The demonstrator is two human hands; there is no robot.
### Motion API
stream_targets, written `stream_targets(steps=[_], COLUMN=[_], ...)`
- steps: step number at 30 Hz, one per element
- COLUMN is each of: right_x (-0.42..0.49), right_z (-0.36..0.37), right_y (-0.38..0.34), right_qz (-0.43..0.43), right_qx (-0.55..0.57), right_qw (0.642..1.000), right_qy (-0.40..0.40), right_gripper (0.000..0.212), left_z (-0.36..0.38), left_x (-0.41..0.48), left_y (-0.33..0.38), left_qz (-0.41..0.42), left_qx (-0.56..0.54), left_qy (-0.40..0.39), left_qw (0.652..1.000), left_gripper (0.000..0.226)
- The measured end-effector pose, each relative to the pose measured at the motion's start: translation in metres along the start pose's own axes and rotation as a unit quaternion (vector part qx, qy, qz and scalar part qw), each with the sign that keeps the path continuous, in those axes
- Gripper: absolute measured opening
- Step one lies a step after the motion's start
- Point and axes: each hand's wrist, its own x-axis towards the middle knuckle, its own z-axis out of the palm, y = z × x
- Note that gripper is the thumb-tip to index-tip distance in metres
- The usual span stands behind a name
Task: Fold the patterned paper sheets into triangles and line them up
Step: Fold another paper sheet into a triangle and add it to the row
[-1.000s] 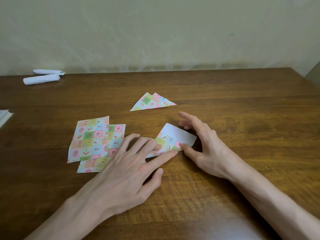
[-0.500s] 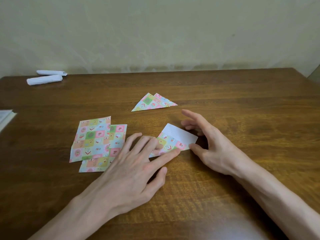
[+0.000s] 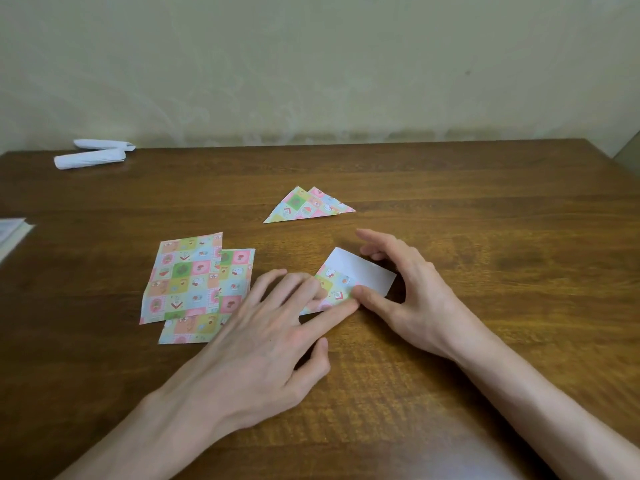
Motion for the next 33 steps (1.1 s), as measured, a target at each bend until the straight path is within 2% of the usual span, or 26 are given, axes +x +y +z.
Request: stream_targets(steps=[5, 11, 16, 22, 28, 33], right_x=[0.001, 0.002, 0.002, 0.001, -0.002, -0.001], right_z=[0.002, 0.000, 0.000, 0.002, 0.021, 0.027], right_y=[-0.001, -0.004, -0.005, -0.009, -0.027, -0.030], right_qz=[0.004, 0.014, 0.018, 0.031, 0.036, 0.044], right_qx=[-0.033, -0.037, -0.041, -0.047, -0.135, -0.156], right_qw=[0.999, 0.999, 0.999, 0.998, 0.989, 0.986], right_qy=[0.003, -0.011, -0.013, -0.003, 0.042, 0.044], right_gripper=[0.069, 0.067, 0.065, 0.065, 0.094, 0.101], left_z=[-0.004, -0.013, -0.022, -0.020, -0.016, -0.012], left_x=[-0.004, -0.013, -0.019, -0.019, -0.017, -0.016], left_y=[-0.010, -0.043, -0.059, -0.056, -0.046, -0.039], left_qz=[-0.010, 0.038, 0.034, 0.070, 0.099, 0.099], left_qx=[-0.053, -0.097, -0.068, -0.025, -0.006, -0.018], left_qy=[-0.031, -0.017, -0.015, -0.004, 0.015, 0.023], left_qw=[0.998, 0.994, 0.997, 0.997, 0.995, 0.995], left_gripper=[0.051, 0.043, 0.044, 0.049, 0.048, 0.048])
